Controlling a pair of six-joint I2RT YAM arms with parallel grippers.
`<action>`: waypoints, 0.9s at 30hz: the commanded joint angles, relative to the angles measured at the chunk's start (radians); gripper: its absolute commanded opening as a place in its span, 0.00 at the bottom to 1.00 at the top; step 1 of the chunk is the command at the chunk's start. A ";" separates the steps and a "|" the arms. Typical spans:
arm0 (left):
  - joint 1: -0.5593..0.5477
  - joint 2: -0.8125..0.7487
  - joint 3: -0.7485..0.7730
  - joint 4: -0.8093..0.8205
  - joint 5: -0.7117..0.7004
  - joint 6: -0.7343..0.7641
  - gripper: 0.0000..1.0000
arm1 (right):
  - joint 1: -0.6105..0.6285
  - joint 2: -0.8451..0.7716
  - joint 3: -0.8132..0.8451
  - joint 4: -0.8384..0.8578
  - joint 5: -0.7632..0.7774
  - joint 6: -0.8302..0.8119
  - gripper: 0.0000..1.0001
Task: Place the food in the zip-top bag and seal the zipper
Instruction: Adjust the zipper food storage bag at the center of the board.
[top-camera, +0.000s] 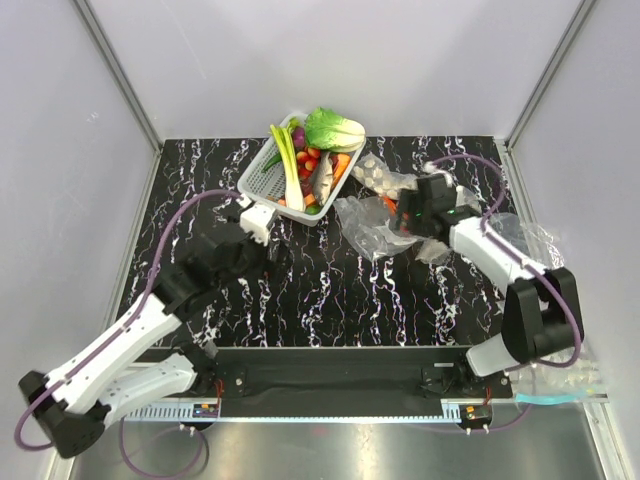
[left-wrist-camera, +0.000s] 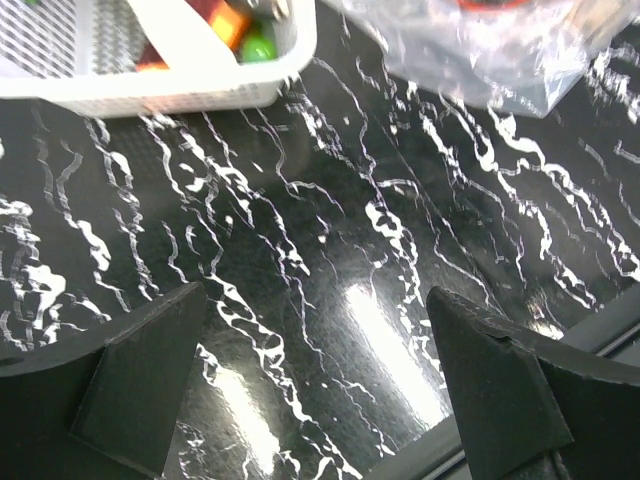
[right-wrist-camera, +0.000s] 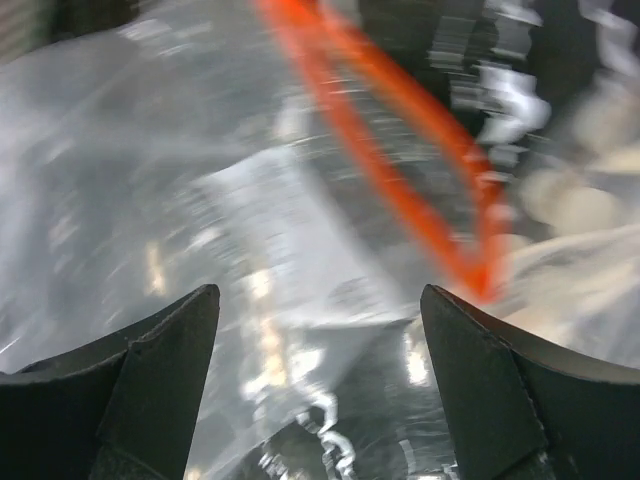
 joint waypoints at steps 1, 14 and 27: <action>0.002 0.058 0.060 0.007 0.057 -0.016 0.99 | -0.183 0.017 0.002 -0.016 0.091 0.153 0.88; 0.002 0.049 0.045 0.016 0.043 0.021 0.99 | -0.308 0.121 0.133 0.166 -0.067 -0.007 0.97; 0.000 0.041 0.036 0.016 0.031 0.037 0.99 | -0.192 0.484 0.524 0.098 -0.507 -0.192 0.60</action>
